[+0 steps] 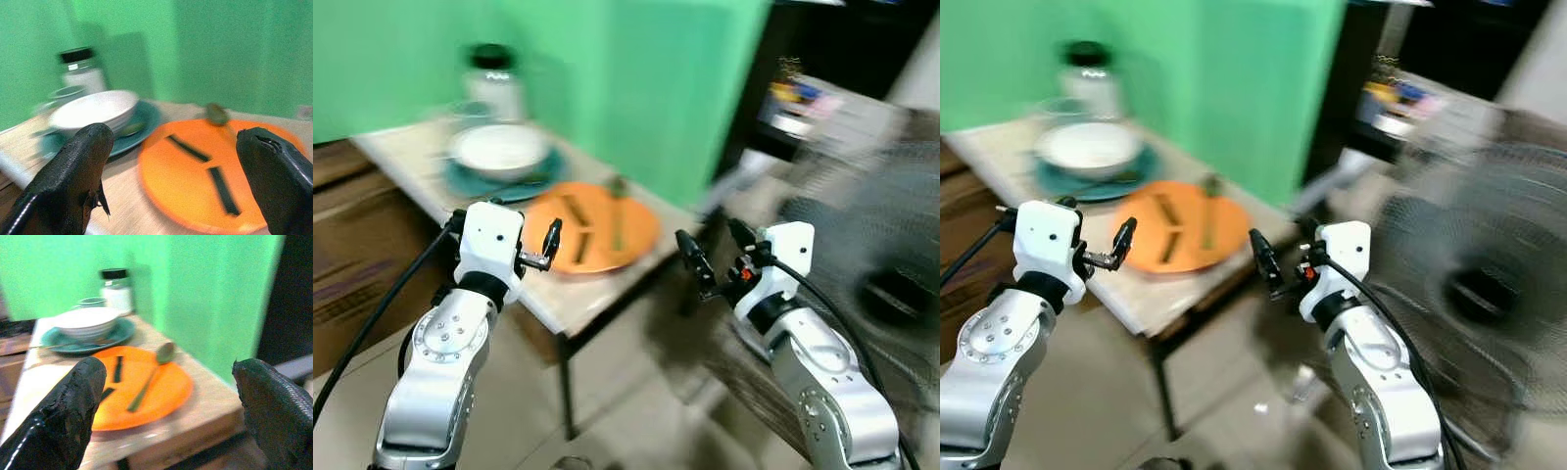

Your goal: Setting the table

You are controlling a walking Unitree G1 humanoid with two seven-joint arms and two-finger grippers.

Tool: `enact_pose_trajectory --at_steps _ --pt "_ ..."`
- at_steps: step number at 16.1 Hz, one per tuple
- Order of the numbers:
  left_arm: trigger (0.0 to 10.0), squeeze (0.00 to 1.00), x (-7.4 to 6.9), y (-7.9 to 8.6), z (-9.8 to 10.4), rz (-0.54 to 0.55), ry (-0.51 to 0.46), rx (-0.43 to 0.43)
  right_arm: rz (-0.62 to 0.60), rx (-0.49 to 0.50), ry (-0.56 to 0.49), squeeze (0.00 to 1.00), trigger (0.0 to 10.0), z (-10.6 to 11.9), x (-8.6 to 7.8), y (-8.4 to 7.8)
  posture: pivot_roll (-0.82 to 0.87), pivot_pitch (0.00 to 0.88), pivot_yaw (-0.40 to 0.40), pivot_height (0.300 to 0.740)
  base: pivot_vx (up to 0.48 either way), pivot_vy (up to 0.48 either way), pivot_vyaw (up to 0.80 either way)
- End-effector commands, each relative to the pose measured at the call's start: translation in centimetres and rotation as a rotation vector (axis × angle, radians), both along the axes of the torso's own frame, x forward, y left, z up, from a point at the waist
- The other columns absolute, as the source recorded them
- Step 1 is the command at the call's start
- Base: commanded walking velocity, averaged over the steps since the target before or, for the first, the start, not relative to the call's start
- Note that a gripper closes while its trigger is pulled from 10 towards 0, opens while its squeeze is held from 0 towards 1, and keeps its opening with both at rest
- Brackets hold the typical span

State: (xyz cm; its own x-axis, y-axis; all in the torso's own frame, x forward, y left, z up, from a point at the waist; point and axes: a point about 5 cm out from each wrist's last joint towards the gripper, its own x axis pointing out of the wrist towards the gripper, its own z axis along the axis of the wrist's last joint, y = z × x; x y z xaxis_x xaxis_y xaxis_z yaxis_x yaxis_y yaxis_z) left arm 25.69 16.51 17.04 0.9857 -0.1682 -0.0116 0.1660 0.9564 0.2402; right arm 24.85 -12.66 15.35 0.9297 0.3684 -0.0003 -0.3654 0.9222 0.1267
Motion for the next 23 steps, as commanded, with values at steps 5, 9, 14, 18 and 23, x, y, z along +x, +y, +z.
enact_pose_trajectory --at_steps 5,9,14,18,23 --pt "10.0 0.0 0.1 -0.5 0.8 -0.054 -0.005 -0.014 -0.075 0.023 0.055 0.0 10.0 -0.8 0.4 -0.6 0.13 0.0 -0.064 0.74 0.295 0.0 0.43" --pt "10.0 0.0 0.2 -0.4 0.7 -0.063 0.006 -0.008 -0.047 -0.068 0.032 0.0 10.0 -0.8 0.4 -0.3 0.13 0.0 -0.054 0.74 0.321 0.0 0.0" --pt "10.0 0.0 0.0 -0.5 0.7 -0.08 0.015 0.0 -0.016 -0.076 0.026 0.0 10.0 -0.6 0.6 0.0 0.14 0.0 -0.059 0.74 0.32 0.0 0.74" --pt "10.0 0.0 -0.1 -0.6 0.7 -0.142 0.036 0.013 -0.061 -0.145 0.114 0.0 10.0 -0.9 1.7 0.0 0.14 0.0 -0.059 0.74 0.149 0.0 0.0" --pt "10.0 0.0 -1.1 -0.2 -0.3 -0.35 0.153 0.076 -0.071 -0.116 0.32 1.0 10.0 -1.5 3.7 0.7 0.14 0.0 -0.059 0.74 0.0 0.0 0.0"
